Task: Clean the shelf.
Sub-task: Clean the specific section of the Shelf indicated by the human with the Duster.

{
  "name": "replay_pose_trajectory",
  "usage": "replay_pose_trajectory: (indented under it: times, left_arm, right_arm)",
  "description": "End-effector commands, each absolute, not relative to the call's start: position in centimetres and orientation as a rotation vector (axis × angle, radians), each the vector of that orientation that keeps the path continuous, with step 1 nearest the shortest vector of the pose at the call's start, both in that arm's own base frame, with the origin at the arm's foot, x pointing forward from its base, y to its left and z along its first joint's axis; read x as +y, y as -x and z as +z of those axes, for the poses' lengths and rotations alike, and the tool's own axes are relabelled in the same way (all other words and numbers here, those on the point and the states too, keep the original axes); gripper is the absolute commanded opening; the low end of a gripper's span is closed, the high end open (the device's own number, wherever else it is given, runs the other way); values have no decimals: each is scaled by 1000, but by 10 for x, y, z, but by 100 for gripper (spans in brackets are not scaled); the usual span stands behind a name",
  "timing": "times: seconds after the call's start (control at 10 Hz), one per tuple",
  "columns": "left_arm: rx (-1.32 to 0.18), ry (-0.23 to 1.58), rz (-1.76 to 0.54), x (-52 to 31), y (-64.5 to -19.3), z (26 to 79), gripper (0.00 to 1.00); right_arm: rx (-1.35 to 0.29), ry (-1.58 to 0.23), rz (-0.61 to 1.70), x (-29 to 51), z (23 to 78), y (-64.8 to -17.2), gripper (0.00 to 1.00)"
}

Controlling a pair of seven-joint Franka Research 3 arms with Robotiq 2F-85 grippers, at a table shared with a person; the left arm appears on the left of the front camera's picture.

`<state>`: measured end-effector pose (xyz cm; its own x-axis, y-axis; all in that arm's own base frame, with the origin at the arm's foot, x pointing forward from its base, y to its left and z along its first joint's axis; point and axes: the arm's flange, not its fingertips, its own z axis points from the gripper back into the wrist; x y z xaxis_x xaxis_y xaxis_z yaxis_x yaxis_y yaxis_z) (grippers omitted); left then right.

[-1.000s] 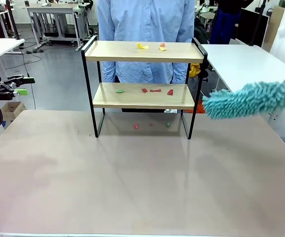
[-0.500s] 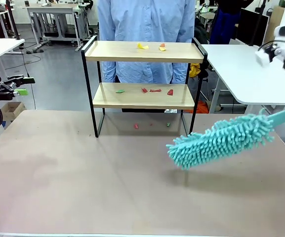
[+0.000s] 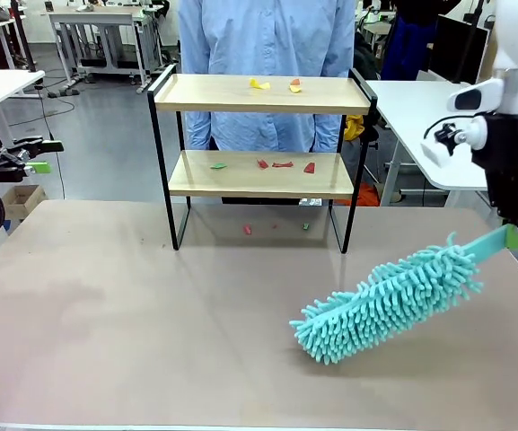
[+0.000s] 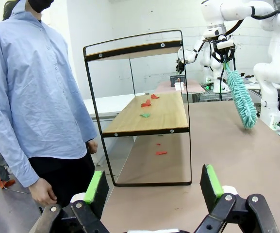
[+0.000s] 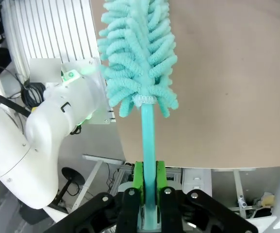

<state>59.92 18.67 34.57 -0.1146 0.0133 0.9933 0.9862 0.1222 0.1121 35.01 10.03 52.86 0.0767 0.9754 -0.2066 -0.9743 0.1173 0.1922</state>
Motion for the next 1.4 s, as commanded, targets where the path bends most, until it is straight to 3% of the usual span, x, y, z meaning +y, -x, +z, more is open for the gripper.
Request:
replay_pose_trajectory:
  times: [0.0, 1.3]
  left_arm:
    - [-1364, 1071, -1208, 186, -597, 348, 100]
    - [-1364, 1071, -1208, 186, -597, 348, 100]
  right_arm:
    - [294, -2, 1454, 97, 536, -351, 13]
    - [294, -2, 1454, 97, 536, -351, 13]
